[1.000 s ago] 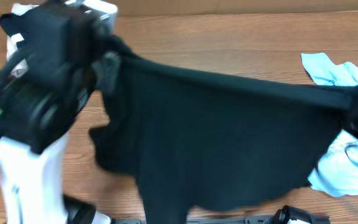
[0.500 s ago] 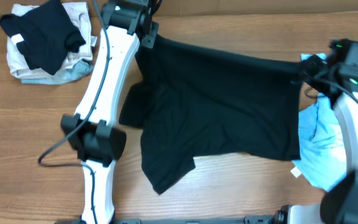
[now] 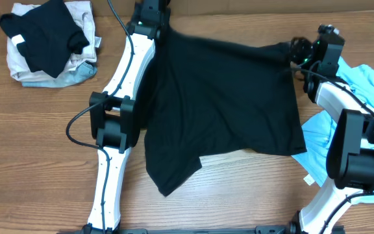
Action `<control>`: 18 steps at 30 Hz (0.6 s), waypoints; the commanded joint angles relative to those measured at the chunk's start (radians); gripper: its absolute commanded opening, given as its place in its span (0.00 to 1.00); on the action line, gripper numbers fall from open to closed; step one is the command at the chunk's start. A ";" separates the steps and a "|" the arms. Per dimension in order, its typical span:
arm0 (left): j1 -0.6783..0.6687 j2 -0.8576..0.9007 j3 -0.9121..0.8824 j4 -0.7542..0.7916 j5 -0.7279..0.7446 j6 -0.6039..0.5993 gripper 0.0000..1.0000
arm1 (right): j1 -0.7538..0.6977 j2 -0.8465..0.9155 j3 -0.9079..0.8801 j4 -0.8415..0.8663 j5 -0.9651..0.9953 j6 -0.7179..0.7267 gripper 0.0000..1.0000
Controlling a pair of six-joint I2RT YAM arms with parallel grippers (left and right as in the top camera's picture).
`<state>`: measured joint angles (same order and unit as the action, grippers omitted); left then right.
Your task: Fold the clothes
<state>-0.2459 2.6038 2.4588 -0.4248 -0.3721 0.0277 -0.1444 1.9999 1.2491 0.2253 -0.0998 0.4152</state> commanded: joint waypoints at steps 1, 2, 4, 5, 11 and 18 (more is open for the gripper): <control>0.011 0.016 0.013 0.047 -0.028 -0.005 1.00 | -0.006 0.004 0.009 0.044 0.047 0.003 0.97; 0.012 0.014 0.016 0.048 -0.030 -0.001 1.00 | -0.008 0.003 0.009 0.051 0.047 0.001 1.00; 0.012 -0.001 0.029 0.017 -0.031 0.002 1.00 | -0.009 -0.008 0.010 0.043 0.046 0.001 1.00; 0.012 -0.019 0.042 -0.029 -0.031 0.002 1.00 | -0.009 -0.024 0.010 0.021 0.038 0.001 1.00; 0.012 -0.201 0.115 -0.558 -0.002 0.002 1.00 | -0.009 -0.268 0.010 -0.379 -0.098 -0.045 1.00; 0.103 -0.335 0.115 -1.011 0.273 -0.009 1.00 | 0.000 -0.459 0.010 -0.823 -0.171 -0.045 1.00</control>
<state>-0.2058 2.3260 2.5511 -1.3602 -0.2646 0.0277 -0.1490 1.5536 1.2579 -0.5358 -0.2264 0.3820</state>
